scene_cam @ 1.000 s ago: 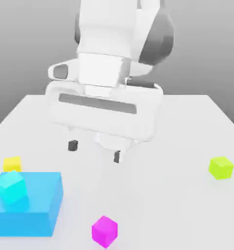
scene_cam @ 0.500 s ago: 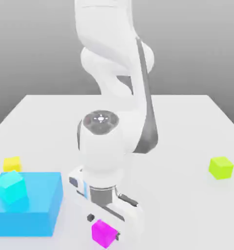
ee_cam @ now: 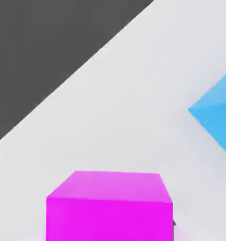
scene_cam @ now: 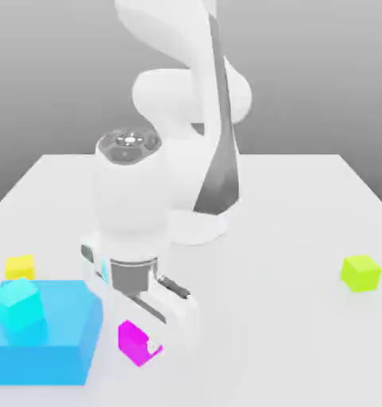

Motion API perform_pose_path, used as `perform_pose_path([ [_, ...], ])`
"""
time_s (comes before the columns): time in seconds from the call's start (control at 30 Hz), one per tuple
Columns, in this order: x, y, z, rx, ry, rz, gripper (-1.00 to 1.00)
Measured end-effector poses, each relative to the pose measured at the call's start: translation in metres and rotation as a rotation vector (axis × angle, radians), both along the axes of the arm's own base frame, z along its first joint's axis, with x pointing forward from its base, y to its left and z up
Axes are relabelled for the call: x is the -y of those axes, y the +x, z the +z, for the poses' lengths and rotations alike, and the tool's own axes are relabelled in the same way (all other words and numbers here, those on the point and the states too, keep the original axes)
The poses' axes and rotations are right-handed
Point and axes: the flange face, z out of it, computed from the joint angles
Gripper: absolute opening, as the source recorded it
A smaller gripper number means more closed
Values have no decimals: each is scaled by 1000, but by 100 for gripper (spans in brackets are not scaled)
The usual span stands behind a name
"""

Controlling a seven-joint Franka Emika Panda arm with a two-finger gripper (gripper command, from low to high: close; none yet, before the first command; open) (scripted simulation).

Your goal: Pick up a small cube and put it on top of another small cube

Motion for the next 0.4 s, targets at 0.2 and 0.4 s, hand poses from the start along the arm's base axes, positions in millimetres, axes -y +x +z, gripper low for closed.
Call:
perform_pose_path([
  [0.2, 131, -59, 61, 21, 31, -311, -100],
  [0.4, 120, -52, 24, 22, 34, -286, 100],
])
